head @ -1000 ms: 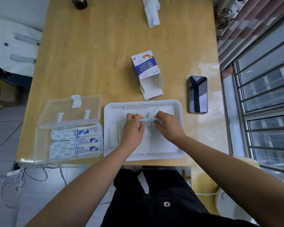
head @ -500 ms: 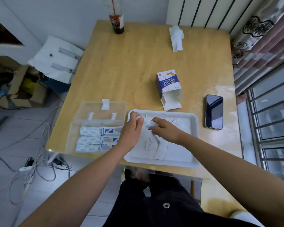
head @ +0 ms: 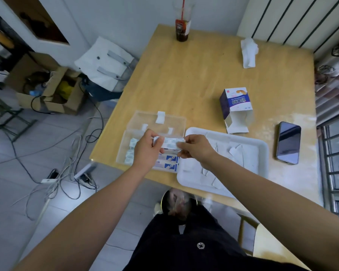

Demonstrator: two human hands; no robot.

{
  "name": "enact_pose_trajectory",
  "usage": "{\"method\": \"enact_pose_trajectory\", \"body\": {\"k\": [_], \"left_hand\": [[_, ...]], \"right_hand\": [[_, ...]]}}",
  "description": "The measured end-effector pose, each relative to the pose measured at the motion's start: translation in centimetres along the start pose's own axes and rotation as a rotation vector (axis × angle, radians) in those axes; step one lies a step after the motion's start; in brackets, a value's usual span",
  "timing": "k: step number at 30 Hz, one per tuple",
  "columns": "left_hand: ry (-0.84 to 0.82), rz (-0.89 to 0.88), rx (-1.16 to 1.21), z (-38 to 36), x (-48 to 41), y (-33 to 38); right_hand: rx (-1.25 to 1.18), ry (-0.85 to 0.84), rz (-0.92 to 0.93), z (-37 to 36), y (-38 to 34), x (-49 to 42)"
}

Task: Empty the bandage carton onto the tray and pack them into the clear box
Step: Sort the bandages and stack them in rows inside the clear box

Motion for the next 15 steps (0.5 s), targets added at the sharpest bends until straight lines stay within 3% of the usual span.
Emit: {"method": "enact_pose_trajectory", "body": {"k": [7,11,15], "left_hand": [[-0.044,0.322,-0.270,3.5,-1.5,-4.8],[-0.057,0.633,0.084,2.5,-2.3,-7.0],[-0.054,0.820,0.379,1.2,-2.7,-8.3]], "right_hand": [[0.045,0.165,0.061,-0.5,-0.9,-0.5],[0.034,0.116,0.020,-0.9,-0.2,-0.4],[0.017,0.084,-0.008,-1.5,0.2,-0.3]]}}
Point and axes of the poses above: each hand's wrist, its own x-axis away from the middle knuckle, its own z-axis out of the back of the hand, y = z × x, the point moved 7 cm from there along -x, towards the middle knuckle
